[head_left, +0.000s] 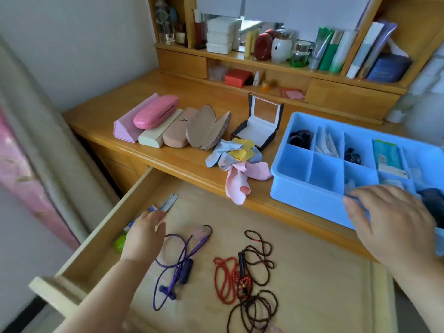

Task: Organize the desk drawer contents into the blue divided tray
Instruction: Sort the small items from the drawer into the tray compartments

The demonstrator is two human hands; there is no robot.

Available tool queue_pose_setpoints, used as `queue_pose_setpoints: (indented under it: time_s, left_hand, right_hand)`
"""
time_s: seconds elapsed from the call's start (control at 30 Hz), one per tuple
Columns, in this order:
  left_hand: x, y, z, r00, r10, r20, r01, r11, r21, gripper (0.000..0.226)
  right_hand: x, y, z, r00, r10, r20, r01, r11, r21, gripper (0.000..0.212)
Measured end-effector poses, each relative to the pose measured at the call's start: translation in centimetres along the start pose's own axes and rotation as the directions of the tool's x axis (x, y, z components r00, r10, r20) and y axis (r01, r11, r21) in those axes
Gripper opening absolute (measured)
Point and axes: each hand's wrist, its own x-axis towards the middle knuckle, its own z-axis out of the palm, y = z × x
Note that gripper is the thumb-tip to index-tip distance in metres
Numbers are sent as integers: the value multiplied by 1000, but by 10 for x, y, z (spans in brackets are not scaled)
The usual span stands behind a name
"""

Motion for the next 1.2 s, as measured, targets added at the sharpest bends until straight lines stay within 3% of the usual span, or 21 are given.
queue_pose_setpoints:
  time_s: [0.2, 0.33, 0.43, 0.53, 0.63, 0.67, 0.73, 0.83, 0.87, 0.93, 1.0, 1.1, 1.13, 1.2]
  left_hand:
    - [53, -30, 12, 957, -207, 203, 118, 918, 378, 44]
    - [45, -35, 28, 981, -128, 147, 76, 945, 318, 36]
    - [35, -32, 31, 972, -82, 219, 1, 939, 345, 38]
    - [22, -15, 25, 956, -49, 289, -65, 925, 374, 39]
    - [4, 21, 12, 965, 68, 255, -121, 973, 199, 34]
    - [-7, 35, 9, 961, 131, 244, -159, 983, 96, 30]
    - [-39, 65, 4, 914, 335, 230, -322, 942, -93, 22]
    - [-89, 100, 2, 769, 590, 245, -521, 801, -295, 15]
    - [-100, 106, 3, 737, 627, 251, -547, 772, -324, 17]
    - [-115, 116, 7, 729, 644, 233, -544, 751, -374, 19]
    - [-124, 124, 10, 782, 592, 196, -453, 756, -473, 9]
    - [-124, 127, 27, 931, 247, 268, -14, 759, -651, 19]
    - [-120, 124, 35, 943, 75, 324, 176, 715, -677, 22]
    - [-114, 116, 51, 863, -159, 479, 480, 554, -680, 17]
  right_hand:
    - [-5, 8, 17, 994, 67, 89, -73, 995, 71, 46]
    - [-4, 10, 17, 987, 74, 144, -86, 993, 77, 46]
    - [-3, 4, 13, 985, 97, 140, -110, 989, 95, 51]
    - [1, -5, 0, 999, 30, 15, -32, 987, 159, 46]
    - [-7, -29, -15, 993, -65, -100, 93, 947, 307, 31]
    - [-14, -41, -19, 995, -76, -71, 97, 915, 392, 28]
    - [-29, -63, -24, 989, -75, 126, -14, 809, 588, 32]
    - [-42, -81, -22, 825, -164, 541, -306, 676, 671, 70]
    - [-45, -81, -19, 781, -187, 596, -363, 641, 676, 67]
    - [-47, -77, -22, 785, -205, 585, -374, 597, 710, 32]
    - [-46, -68, -31, 798, -184, 573, -365, 609, 704, 9]
    - [-37, -48, -51, 844, -114, 524, -354, 615, 704, 19]
    - [-31, -39, -59, 880, -38, 474, -360, 599, 715, 25]
    - [-17, -21, -75, 935, 164, 315, -351, 557, 753, 25]
